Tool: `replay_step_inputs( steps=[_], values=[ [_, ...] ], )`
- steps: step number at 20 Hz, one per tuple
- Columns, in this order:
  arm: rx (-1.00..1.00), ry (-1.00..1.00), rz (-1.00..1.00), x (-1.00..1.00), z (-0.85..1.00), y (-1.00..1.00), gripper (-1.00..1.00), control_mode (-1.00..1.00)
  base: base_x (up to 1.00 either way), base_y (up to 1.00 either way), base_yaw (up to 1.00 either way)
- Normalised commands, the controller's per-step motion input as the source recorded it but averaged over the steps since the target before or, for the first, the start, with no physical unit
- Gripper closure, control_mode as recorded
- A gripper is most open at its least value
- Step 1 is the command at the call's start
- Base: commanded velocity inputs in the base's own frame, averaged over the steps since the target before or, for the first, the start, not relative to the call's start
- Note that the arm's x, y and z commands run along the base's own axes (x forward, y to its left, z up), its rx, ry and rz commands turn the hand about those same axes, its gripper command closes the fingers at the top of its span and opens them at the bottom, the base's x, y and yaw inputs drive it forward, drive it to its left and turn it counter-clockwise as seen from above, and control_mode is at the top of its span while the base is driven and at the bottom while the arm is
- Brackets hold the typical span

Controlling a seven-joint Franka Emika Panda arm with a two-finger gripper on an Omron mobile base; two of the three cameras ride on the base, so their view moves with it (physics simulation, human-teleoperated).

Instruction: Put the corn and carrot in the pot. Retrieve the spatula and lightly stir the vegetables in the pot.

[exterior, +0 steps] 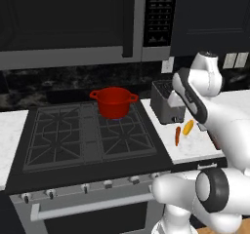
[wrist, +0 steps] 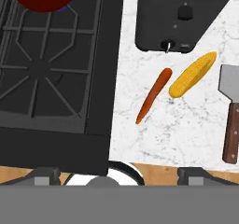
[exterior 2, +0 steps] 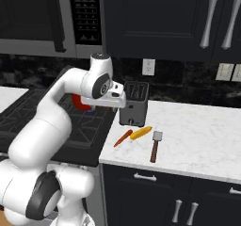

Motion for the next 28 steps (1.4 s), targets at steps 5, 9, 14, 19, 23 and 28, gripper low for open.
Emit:
replay_step_inputs(
  steps=[5, 9, 14, 19, 23, 28],
  values=[
    [0.0, 0.11, -0.02, 0.23, -0.7, -0.3, -1.0, -1.0, 0.0, 0.0, 0.0],
    [0.0, 0.08, -0.04, 0.2, -0.62, -0.38, -1.0, -1.0, 0.0, 0.0, 0.0],
    [0.0, 0.04, -0.04, 0.12, -0.56, -0.29, -1.0, -1.0, 0.0, 0.0, 0.0],
    [0.0, 0.01, -0.07, 0.14, -0.49, -0.33, -1.0, -1.0, 0.0, 0.0, 0.0],
    [0.0, 0.0, -0.08, 0.28, -0.41, -0.39, -1.0, -1.0, 0.0, 0.0, 0.0],
    [0.05, 0.0, -0.07, 0.38, -0.25, -0.34, -1.0, -1.0, 0.0, 0.0, 0.0]
  ],
)
